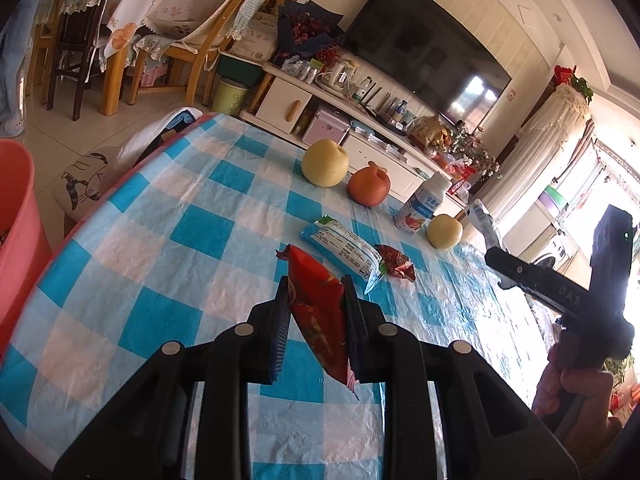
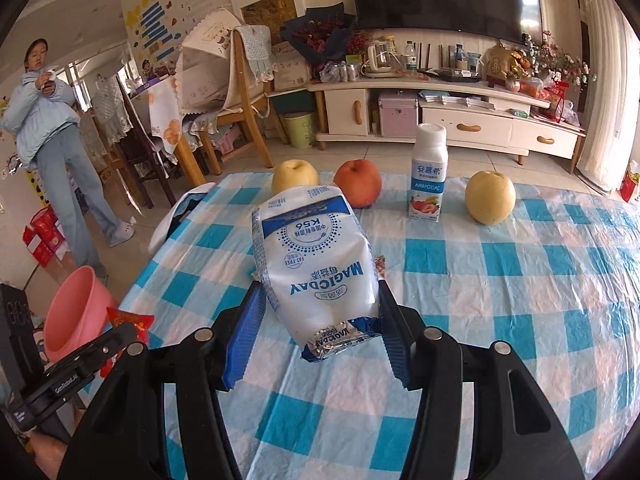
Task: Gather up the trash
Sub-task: 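Carry the red snack bag and white pouch over the pink bucket with both tools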
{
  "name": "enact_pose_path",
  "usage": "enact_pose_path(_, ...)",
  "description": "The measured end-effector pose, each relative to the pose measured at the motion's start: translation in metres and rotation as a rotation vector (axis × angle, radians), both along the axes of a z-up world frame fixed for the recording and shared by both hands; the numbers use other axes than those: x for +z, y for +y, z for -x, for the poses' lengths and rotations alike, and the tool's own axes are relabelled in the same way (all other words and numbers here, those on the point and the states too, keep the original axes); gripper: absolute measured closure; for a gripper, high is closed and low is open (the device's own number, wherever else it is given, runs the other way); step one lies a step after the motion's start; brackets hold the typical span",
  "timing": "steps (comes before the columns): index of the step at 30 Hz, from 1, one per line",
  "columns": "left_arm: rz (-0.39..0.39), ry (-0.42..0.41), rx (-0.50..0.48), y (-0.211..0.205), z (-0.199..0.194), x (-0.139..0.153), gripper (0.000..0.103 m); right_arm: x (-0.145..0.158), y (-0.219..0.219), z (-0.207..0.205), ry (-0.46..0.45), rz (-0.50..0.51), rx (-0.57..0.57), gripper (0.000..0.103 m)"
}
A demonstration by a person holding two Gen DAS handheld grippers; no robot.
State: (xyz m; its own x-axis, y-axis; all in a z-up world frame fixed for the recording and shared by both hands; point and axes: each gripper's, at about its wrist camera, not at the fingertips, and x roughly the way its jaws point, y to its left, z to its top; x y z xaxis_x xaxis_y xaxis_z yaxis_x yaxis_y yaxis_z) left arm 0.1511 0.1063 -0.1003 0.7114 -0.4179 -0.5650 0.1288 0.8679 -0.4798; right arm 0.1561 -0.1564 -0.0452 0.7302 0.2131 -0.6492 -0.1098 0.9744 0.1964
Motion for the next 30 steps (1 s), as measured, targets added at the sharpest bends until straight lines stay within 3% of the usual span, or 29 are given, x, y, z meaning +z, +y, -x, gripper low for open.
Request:
enact_pose_path(11,0.054,-0.042,0.050,0.026,0.003,0.015,0.077,-0.011,0.057,0.022,0.017,-0.023,0.133,0.046)
enact_pose_path(20,0.063,-0.091,0.176,0.070,0.007,0.030,0.077,-0.011,0.124,0.019,0.031,-0.049,0.282,0.046)
enact_pose_path(24,0.057,-0.099,0.280,0.098,0.010,0.034,0.077,-0.015,0.169,0.015,0.049,-0.049,0.365,0.046)
enact_pose_path(30,0.022,-0.111,0.536,0.154,0.020,0.039,0.077,-0.012,0.247,0.009,0.045,-0.046,0.506,0.046)
